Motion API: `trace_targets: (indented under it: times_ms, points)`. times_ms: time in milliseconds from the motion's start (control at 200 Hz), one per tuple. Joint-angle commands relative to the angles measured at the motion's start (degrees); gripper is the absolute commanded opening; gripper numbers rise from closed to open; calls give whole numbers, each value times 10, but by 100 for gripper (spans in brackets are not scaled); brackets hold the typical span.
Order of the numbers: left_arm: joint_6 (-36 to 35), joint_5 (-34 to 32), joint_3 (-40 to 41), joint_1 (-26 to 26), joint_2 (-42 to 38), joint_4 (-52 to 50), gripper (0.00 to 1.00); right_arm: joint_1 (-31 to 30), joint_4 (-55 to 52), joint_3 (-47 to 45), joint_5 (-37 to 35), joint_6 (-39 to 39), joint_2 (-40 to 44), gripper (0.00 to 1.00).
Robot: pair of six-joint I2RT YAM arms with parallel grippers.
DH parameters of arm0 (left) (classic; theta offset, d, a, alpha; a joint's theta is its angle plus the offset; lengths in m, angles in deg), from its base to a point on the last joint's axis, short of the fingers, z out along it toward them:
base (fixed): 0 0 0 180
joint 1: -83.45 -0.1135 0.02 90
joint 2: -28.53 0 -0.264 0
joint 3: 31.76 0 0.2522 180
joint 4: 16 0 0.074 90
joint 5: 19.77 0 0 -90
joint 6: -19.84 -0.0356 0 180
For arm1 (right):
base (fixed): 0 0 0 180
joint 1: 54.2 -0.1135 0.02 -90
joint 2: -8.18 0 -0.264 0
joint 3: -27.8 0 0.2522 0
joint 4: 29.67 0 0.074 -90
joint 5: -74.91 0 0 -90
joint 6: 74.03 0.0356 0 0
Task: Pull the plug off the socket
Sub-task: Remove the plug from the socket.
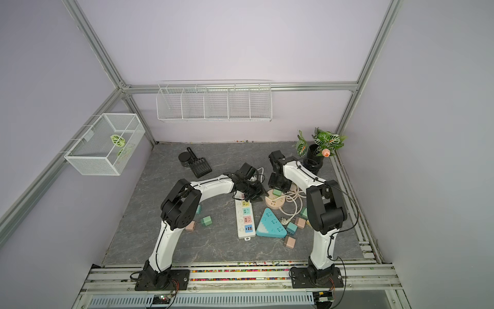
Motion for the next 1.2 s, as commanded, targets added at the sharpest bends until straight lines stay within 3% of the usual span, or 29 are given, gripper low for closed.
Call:
trace_targets:
  times_ms: [0,115,270,405,595,780,975,1120,1195]
  points:
    - [-3,-67,48,1,54,-116,47,18,41,-33,48,17,36,29]
    - [-4,-61,42,0,55,-112,47,-35,39,-38,17,20,36,28]
    - [-11,-52,22,1,59,-112,47,-97,-38,53,-72,16,-20,29]
    - [-9,-53,25,1,58,-111,47,-74,-59,97,-68,16,-45,29]
    - [-2,-43,44,0,57,-98,47,-37,-47,79,-40,-5,-20,28]
    - [-33,-39,26,-4,31,-86,48,-38,0,-23,-50,-17,83,28]
    - [-110,9,8,-4,-50,2,50,-36,46,-114,-55,-34,215,28]
    - [-158,16,26,-4,-126,34,52,-27,83,-163,-26,-27,294,28]
    - [-181,3,51,-5,-171,41,52,-11,124,-203,25,-15,337,29]
